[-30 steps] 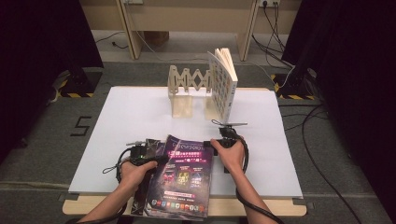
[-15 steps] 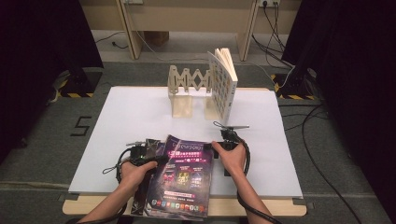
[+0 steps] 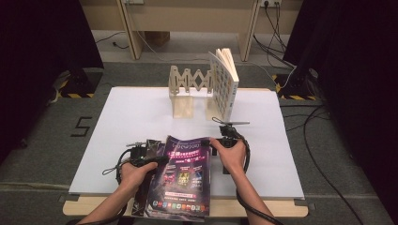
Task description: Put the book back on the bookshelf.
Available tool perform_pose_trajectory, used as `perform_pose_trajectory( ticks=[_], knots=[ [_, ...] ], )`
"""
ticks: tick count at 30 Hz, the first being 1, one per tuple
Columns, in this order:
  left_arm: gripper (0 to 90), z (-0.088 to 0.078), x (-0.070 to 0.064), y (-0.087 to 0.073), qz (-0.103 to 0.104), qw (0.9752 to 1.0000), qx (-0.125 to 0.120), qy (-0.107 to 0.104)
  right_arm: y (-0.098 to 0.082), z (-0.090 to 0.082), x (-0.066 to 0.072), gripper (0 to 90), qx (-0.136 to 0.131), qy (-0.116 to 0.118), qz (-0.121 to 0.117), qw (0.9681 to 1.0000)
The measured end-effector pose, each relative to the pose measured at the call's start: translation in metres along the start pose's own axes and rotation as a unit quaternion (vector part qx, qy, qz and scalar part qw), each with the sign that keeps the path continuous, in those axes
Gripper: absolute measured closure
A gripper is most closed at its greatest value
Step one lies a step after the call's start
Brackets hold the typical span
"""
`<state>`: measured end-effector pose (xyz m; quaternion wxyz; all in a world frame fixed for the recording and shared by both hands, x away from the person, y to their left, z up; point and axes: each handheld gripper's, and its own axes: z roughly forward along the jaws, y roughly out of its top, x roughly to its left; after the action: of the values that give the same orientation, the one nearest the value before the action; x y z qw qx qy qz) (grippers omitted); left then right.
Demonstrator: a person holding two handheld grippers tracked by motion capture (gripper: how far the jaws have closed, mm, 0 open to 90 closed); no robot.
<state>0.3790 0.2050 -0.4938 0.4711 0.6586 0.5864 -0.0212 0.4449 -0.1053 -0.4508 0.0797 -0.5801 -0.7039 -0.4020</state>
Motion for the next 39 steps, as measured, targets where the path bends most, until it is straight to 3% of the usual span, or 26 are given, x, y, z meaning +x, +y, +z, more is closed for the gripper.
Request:
perform_pose_trajectory(
  ticks=[4,12,19,26,39],
  knots=[
    [79.2,0.0,0.0,0.0,0.001,1.0,-0.001,-0.001,0.0,0.001,-0.001,67.4,0.005,-0.012,-0.006,0.9999],
    [73.7,-0.004,0.002,0.001,0.012,0.9999,0.001,-0.005,0.006,-0.005,0.005,80.3,0.007,0.021,0.002,0.9998],
    [60.7,-0.017,0.002,-0.006,0.033,0.9993,-0.019,0.003,0.007,-0.008,0.013,83.2,-0.008,0.043,0.004,0.9991],
    [52.3,-0.035,0.007,-0.008,0.053,0.9967,-0.051,0.032,0.008,-0.016,0.017,84.3,-0.023,0.05,0.007,0.9985],
    [49.1,-0.045,0.02,-0.012,0.047,0.995,-0.071,0.051,0.011,-0.024,0.024,84.4,-0.038,0.044,-0.009,0.9983]
  ],
)
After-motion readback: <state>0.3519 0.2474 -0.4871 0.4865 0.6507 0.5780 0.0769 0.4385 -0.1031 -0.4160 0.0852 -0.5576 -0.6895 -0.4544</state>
